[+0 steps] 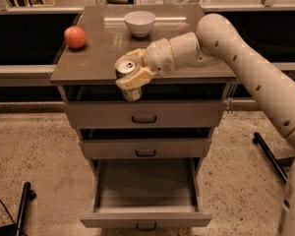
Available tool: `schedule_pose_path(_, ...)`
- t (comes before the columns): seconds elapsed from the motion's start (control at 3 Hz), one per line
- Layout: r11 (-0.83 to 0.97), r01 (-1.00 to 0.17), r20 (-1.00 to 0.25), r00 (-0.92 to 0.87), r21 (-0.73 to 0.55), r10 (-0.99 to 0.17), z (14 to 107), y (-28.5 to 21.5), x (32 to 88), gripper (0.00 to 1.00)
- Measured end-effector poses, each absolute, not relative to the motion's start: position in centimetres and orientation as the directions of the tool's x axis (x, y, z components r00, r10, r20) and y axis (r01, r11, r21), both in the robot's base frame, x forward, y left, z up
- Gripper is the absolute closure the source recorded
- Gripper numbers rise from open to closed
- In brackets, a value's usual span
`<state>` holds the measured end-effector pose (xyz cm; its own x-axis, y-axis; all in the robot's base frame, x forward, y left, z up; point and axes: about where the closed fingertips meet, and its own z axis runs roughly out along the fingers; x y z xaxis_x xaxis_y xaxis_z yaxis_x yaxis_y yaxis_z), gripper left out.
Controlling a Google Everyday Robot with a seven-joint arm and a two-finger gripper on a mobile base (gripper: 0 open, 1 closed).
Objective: Place green can into bottom drawer
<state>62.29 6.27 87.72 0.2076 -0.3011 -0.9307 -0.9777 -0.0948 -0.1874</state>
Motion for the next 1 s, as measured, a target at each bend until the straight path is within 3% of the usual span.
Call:
schedule_pose_path(0.67,-0.127,-0.989,-0.942,0.118,-0.081,-0.314,82.8,7.2,60.8,1.00)
schedule_pose_path(1.0,-0.019,-1.000,-0.972,-0.001,0.005,-0.234,77.2,4.8,59.4,1.00)
